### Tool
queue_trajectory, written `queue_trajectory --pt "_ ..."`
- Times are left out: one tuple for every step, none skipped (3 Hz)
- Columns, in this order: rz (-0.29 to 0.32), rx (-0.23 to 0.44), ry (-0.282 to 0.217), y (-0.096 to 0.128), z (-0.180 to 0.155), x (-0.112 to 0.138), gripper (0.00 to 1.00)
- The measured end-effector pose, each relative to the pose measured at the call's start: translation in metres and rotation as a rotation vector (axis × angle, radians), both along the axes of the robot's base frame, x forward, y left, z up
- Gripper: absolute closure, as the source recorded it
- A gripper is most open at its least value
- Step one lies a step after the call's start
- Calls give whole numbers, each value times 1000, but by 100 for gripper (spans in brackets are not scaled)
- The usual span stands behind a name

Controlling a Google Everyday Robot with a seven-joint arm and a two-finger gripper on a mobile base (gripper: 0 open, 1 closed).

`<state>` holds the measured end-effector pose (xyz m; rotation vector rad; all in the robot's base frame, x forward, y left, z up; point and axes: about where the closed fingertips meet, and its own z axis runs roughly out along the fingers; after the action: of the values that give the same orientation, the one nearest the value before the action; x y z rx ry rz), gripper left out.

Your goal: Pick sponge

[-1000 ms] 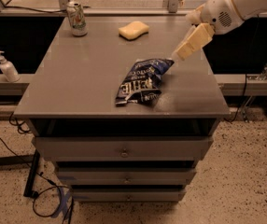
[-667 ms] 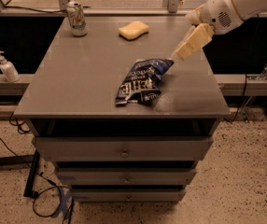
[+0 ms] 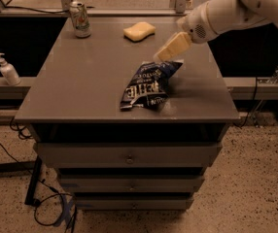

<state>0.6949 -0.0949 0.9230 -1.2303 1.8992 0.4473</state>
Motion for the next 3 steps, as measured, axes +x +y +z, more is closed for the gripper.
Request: queue_trajectory --pt "-101 107 -36 16 -11 60 0" --pt "-189 185 -77 21 -12 110 0" --pt "-283 276 -84 26 -18 152 0"
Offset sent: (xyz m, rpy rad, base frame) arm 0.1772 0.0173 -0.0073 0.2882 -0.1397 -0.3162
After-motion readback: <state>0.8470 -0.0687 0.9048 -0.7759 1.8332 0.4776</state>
